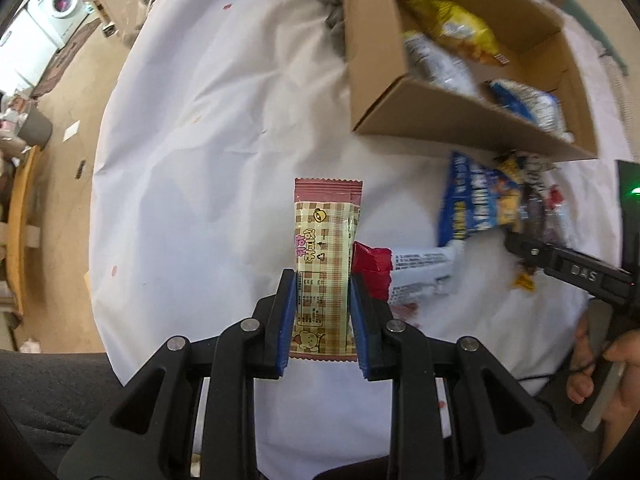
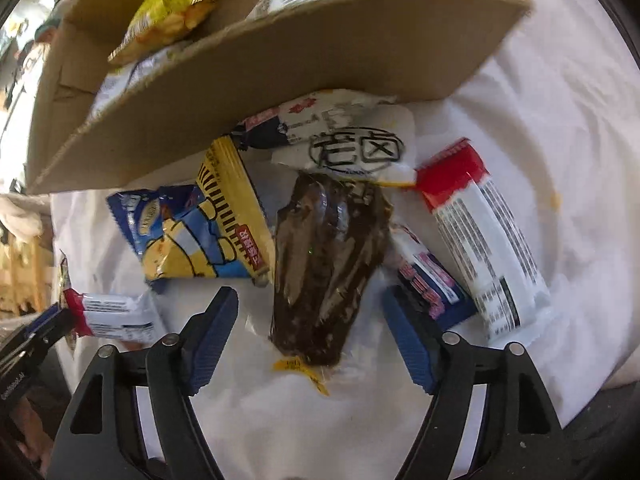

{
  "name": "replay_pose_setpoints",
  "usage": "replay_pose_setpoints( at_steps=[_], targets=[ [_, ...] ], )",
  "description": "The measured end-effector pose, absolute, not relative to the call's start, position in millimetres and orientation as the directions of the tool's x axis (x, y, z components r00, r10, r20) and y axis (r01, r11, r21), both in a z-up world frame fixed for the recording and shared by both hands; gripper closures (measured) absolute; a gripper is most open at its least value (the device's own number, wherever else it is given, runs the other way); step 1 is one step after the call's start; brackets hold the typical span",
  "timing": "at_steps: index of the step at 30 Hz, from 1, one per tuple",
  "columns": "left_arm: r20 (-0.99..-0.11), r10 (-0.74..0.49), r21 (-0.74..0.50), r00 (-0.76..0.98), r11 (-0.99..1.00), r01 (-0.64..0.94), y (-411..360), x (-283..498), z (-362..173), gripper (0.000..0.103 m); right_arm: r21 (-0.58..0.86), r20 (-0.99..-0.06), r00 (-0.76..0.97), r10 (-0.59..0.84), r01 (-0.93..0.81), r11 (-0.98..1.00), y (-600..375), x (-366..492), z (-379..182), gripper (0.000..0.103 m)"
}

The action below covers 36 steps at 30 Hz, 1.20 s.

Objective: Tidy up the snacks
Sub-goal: 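Open left tool over the wafer bar while right tool holds the sausage pack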

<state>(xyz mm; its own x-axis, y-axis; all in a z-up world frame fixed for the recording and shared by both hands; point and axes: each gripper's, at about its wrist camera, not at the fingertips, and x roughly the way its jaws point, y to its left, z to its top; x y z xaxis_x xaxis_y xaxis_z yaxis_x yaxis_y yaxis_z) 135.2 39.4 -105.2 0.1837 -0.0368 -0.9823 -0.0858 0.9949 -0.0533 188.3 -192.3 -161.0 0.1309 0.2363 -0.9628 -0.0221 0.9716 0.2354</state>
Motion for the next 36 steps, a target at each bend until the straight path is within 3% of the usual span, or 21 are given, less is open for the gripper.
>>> replay_pose_setpoints(
  at_steps=[3,5,8,13,22,29,33,36],
  targets=[
    [-0.988,-0.001,-0.019,0.157,0.994,-0.112,39.9,140.4,-117.3,0.08,0.162,-0.971,0.165,0.171,-0.068,0.984,-180.3,186.8,-162.2,0.028],
    [-0.991,0.015,-0.002,0.132,0.992,-0.125,40.6,142.2,-125.8,0.08,0.118,-0.97,0.201,0.14,-0.114,0.986,-172.3,181.5,-158.0,0.046],
    [-0.994,-0.014,-0.03,0.105,0.987,-0.157,45.2,142.1,-132.2,0.078,0.151,-0.961,0.21,0.178,-0.139,0.979,-170.4,175.3,-150.4,0.053],
    [-0.995,-0.028,-0.045,0.095,0.983,-0.179,51.3,133.5,-130.8,0.049,0.279,-0.933,0.199,0.299,-0.124,0.952,-181.5,164.3,-134.5,0.056],
    [-0.998,-0.016,-0.029,0.068,0.982,-0.186,52.4,128.5,-138.2,0.049,0.469,-0.861,0.18,0.475,-0.079,0.88,-198.6,141.7,-120.2,0.056],
    [-0.99,-0.066,-0.105,0.125,0.937,-0.334,83.4,129.8,-128.8,0.049,0.51,-0.832,0.208,0.515,-0.079,0.857,-223.4,143.5,-114.4,0.056],
    [-0.991,-0.037,-0.082,0.128,0.927,-0.367,92.0,138.4,-134.0,0.049,0.52,-0.826,0.21,0.523,-0.074,0.851,-220.4,142.9,-114.8,0.056],
    [-0.985,-0.099,-0.148,0.14,0.902,-0.405,99.4,138.1,-131.7,0.049,0.524,-0.822,0.214,0.527,-0.078,0.848,-218.0,142.1,-115.4,0.056]
  ],
)
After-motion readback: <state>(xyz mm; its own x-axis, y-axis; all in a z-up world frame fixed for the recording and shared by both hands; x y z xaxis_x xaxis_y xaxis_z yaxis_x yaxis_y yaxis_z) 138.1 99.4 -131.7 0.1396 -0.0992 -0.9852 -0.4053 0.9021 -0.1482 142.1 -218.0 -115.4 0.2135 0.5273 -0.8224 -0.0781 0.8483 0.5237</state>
